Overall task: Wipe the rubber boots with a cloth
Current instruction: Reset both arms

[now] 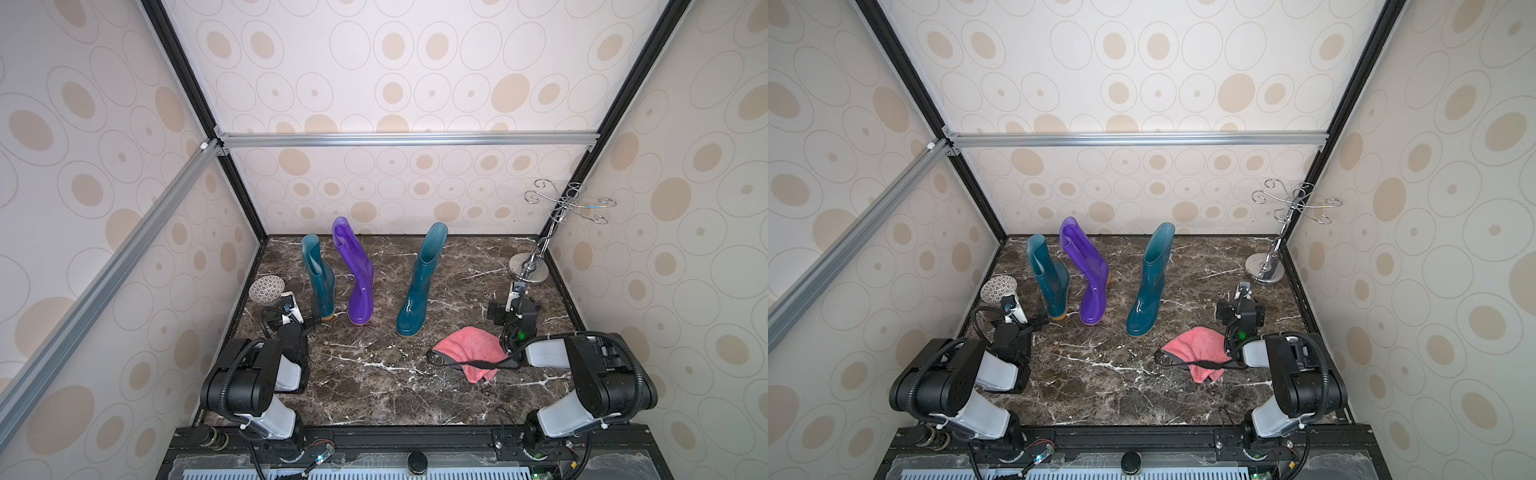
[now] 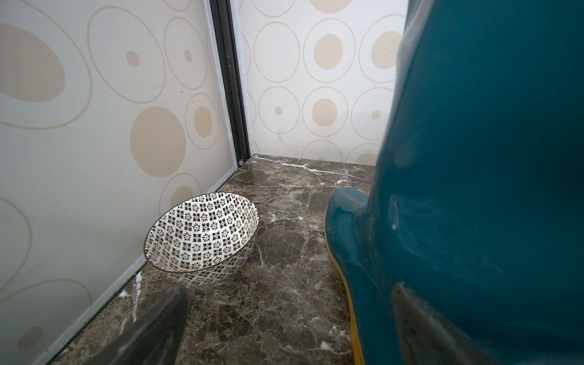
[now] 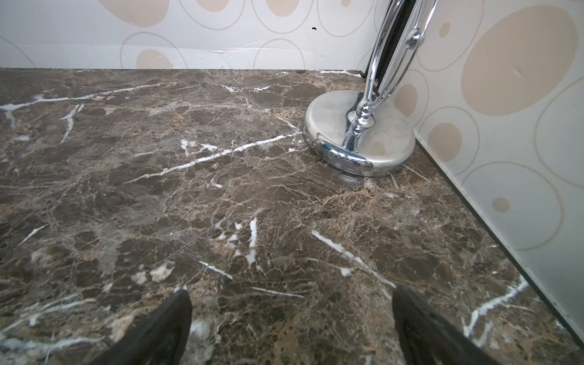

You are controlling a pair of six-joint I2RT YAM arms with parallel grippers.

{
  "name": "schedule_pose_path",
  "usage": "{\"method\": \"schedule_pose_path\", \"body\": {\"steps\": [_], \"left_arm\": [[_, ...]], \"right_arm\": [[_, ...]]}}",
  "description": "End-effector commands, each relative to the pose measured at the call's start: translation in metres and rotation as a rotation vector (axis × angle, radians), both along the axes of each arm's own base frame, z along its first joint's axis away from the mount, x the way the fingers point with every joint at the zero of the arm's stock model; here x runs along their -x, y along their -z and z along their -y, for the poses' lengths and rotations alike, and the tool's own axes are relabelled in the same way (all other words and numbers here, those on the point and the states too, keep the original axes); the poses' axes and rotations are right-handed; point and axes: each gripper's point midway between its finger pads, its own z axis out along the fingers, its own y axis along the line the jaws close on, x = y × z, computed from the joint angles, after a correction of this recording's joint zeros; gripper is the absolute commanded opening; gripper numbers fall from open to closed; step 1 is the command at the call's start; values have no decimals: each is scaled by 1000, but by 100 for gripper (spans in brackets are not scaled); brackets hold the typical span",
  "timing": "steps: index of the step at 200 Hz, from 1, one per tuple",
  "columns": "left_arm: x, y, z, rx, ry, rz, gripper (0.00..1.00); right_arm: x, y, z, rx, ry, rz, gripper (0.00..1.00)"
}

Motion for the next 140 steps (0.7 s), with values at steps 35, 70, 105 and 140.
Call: {"method": "schedule_pose_path", "body": {"steps": [35, 70, 105, 140], "left_arm": [[1, -11, 0, -15, -4, 43, 100], [1, -10, 0, -15, -5, 42, 100], [-1, -10, 2, -21, 12, 37, 100], [-17, -4, 16, -46, 89, -17, 100]], "right_arm": [[-3, -9, -1, -2, -5, 31, 100], [-5, -7, 0, -11, -7, 21, 100], [-3, -9, -1, -11, -12, 33, 100], [-2, -8, -1, -12, -11, 30, 100]]}}
